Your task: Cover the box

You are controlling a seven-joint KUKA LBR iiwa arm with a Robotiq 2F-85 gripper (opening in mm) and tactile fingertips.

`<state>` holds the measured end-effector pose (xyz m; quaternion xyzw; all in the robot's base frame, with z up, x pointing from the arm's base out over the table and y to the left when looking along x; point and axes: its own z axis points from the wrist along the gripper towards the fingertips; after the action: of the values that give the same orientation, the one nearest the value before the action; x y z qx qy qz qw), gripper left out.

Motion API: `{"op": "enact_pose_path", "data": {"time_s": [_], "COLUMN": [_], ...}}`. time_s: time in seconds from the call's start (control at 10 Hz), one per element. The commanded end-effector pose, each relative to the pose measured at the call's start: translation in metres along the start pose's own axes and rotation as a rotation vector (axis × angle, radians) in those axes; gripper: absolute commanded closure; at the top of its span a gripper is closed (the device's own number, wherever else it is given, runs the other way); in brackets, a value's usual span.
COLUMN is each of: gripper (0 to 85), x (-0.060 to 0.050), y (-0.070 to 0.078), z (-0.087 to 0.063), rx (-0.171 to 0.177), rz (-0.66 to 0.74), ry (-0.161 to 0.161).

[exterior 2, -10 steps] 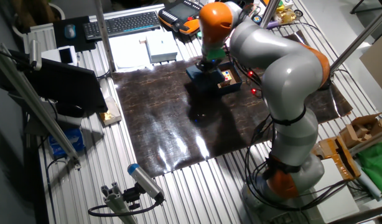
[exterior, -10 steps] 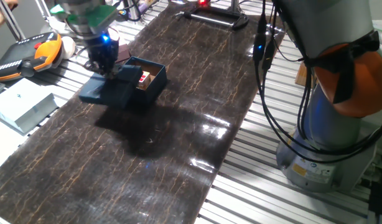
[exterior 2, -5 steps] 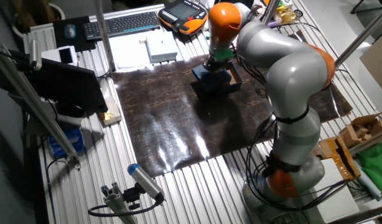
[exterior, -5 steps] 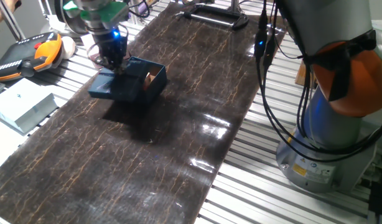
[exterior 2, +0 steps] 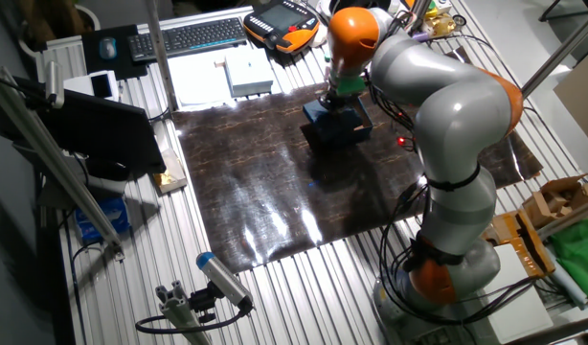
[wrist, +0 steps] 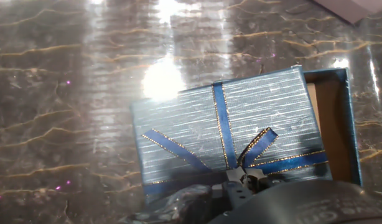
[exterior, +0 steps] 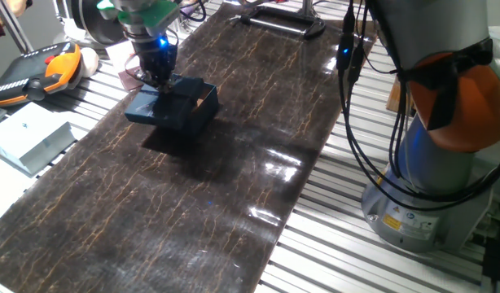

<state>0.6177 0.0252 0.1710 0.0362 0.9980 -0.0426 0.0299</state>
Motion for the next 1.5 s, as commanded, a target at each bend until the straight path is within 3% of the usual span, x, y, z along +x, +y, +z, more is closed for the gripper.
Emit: {"op": "enact_pose_path", "data": {"time_s": [0.0, 0.2, 0.5, 0.7, 1.0, 1.4], "gripper": [84.3, 84.3, 84.3, 84.3, 84.3, 84.3], "x": [-0.0001, -0.0001, -0.0001, -0.0001, -0.0001, -0.0034], "y": [-0.0001, -0.0001, -0.0001, -0.0001, -0.0001, -0.0058], "z": [0.0001, 0.0001, 0.0001, 0.0001, 0.0001, 0.001], "rx": [0.0, -0.05, -0.04, -0.033, -0.054, -0.044], "rz": [0.011, 0.076, 0.08, 0.077, 0.138, 0.06], "ry": [0.004, 0.007, 0.013, 0.006, -0.018, -0.035]}}
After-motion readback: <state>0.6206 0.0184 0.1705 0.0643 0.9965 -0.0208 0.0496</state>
